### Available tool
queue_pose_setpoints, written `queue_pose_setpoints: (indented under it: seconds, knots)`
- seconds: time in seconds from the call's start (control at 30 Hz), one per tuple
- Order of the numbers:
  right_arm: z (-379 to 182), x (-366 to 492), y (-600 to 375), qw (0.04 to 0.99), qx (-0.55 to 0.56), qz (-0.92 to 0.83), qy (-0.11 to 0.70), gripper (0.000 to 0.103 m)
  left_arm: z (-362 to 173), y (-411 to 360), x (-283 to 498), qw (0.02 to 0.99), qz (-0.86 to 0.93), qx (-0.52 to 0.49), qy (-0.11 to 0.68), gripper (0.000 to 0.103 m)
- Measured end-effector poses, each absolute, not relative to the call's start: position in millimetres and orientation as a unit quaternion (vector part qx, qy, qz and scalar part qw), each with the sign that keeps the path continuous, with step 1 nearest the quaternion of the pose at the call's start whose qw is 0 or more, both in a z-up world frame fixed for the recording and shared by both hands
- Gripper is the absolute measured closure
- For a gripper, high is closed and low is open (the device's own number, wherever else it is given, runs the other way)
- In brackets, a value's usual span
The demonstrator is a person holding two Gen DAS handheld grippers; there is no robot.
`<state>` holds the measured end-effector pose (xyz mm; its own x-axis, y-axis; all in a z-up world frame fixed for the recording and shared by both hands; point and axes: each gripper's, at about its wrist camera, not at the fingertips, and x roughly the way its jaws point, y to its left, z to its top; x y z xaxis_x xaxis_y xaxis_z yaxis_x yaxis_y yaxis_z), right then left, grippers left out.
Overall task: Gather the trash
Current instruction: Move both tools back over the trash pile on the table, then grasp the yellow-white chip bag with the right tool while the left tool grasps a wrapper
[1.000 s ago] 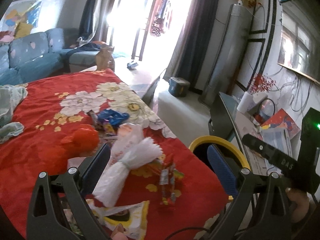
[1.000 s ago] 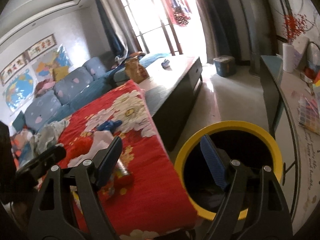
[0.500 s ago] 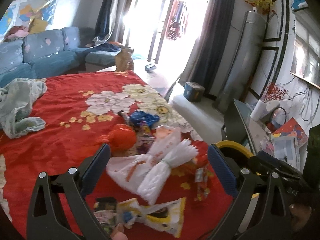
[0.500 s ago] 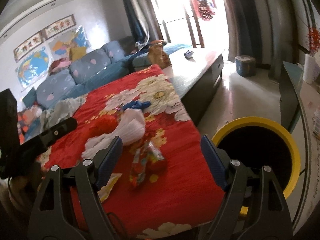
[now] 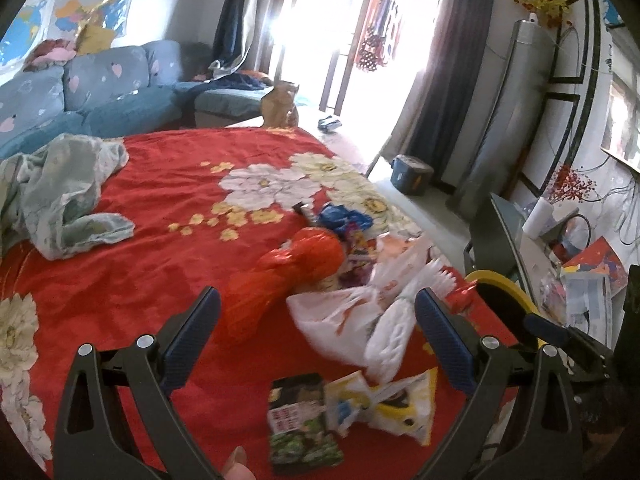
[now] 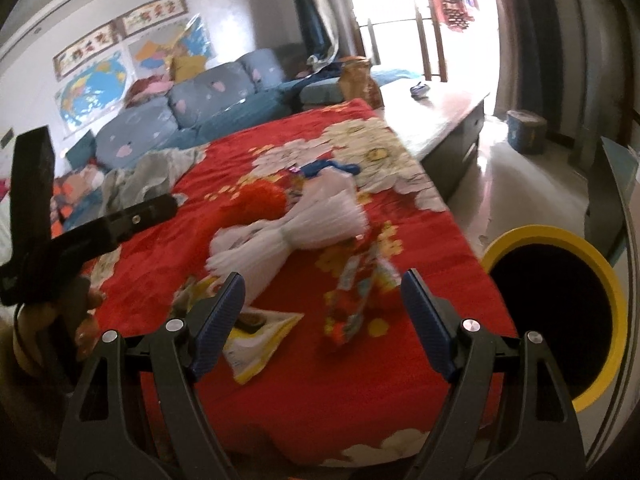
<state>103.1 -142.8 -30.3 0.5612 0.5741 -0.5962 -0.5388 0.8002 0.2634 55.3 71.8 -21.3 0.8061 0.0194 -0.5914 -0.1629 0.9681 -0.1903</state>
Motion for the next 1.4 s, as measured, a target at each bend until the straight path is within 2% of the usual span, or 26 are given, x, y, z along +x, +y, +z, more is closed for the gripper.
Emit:
queue_pose_setpoints:
  seconds: [0.3,0.43,0.67,0.77,0.9,1.03,1.17,1.4]
  knots:
    - [-42,86,-111,0.861,-0.018,0.355,0.363,0.031,-40,98,34,0.930,0.044,-0.134,0.341,0.009]
    - [-52,77,-95,0.845,-0.051,0.377,0.376,0.040,-48,109,26,0.922,0.039,-0.145,0.357,0.010]
    - [-67,71,-76,0.827,-0.092,0.395,0.390,0.055,-73,123,22,0.896,0.004,-0.190,0.400,0.030]
    - [-73,72,-69,0.826,-0.106,0.390,0.393,0.055,-84,123,24,0.885,-0.010,-0.207,0.416,0.038]
    - [-80,75,-67,0.824,-0.114,0.383,0.401,0.059,-97,119,30,0.874,-0.023,-0.216,0.434,0.042]
    - [-87,77,-67,0.828,-0.121,0.374,0.400,0.068,-104,118,35,0.869,-0.030,-0.224,0.441,0.043]
    - [-87,80,-71,0.828,-0.114,0.377,0.398,0.071,-107,115,42,0.866,-0.040,-0.231,0.441,0.050]
    - [-87,87,-82,0.826,-0.073,0.387,0.404,0.079,-111,118,45,0.857,-0.066,-0.267,0.436,0.051]
